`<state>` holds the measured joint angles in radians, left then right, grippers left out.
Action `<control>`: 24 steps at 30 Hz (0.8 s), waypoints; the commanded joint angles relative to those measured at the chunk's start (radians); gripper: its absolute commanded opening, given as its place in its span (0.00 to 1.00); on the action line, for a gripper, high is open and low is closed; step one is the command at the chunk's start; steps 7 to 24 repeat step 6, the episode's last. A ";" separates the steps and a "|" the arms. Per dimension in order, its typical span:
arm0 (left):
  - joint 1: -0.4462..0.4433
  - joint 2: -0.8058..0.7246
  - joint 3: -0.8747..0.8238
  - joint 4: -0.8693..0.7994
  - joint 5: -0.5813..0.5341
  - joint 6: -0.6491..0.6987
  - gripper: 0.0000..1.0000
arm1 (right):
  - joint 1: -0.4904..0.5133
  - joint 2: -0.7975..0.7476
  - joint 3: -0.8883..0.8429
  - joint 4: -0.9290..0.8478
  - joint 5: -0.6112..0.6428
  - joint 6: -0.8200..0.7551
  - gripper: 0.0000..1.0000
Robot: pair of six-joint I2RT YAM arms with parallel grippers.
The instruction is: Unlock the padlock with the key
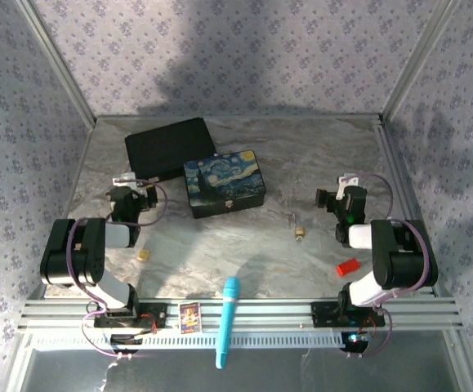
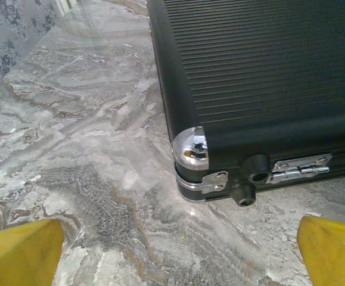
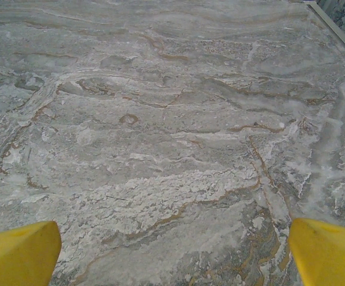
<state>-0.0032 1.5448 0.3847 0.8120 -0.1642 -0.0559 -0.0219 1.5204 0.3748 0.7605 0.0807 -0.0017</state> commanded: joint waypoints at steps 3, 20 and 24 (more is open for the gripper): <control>-0.005 -0.010 0.020 0.018 0.005 0.015 1.00 | -0.009 0.000 0.024 0.014 -0.018 -0.018 0.99; -0.005 -0.008 0.020 0.019 0.005 0.015 1.00 | -0.007 -0.001 0.022 0.019 -0.018 -0.021 0.99; -0.005 -0.008 0.020 0.019 0.005 0.015 1.00 | -0.007 -0.001 0.022 0.019 -0.018 -0.021 0.99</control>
